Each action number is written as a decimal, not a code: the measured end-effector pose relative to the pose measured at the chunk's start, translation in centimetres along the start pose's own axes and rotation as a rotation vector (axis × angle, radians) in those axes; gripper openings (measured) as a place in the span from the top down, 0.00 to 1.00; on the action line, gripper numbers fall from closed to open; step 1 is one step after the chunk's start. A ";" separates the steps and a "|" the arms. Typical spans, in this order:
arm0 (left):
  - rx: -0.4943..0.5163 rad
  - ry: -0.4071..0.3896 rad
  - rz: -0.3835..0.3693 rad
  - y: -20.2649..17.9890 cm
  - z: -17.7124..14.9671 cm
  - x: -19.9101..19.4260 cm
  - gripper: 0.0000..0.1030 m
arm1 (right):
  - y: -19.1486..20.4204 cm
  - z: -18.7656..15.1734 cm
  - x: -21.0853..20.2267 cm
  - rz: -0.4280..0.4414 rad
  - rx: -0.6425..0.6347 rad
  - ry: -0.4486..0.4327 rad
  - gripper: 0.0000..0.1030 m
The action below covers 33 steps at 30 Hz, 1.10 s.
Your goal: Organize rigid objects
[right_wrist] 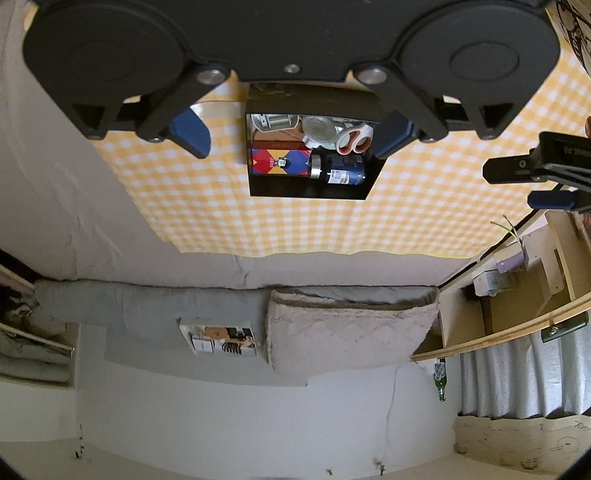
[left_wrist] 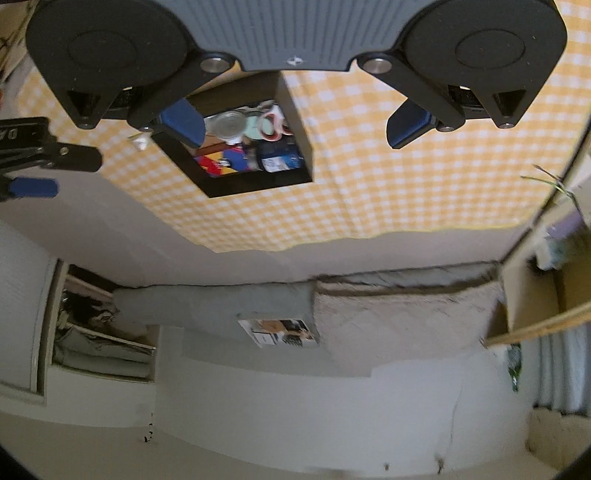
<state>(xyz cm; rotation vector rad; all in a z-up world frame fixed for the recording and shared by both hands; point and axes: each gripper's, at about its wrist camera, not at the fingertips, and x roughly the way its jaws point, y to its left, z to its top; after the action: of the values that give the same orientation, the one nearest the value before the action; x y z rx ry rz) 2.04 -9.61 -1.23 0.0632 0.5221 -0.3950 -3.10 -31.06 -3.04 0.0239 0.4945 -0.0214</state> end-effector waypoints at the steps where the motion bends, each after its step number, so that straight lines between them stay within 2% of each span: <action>1: 0.011 -0.009 0.019 -0.1 -0.2 -0.2 0.00 | 0.2 -0.1 -0.2 -0.006 -0.006 -0.011 0.03; 10: -0.011 -0.014 0.055 0.2 -0.9 -0.9 0.00 | 1.2 -0.5 -0.2 -0.039 -0.069 -0.027 0.00; 33: -0.010 -0.001 0.073 0.2 -1.1 -0.8 0.00 | 1.4 -0.5 -0.1 -0.034 -0.055 -0.024 0.00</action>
<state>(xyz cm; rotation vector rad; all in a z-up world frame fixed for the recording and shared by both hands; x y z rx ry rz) 0.94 -8.92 -1.81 0.0722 0.5196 -0.3215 -3.35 -29.62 -3.44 -0.0384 0.4712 -0.0416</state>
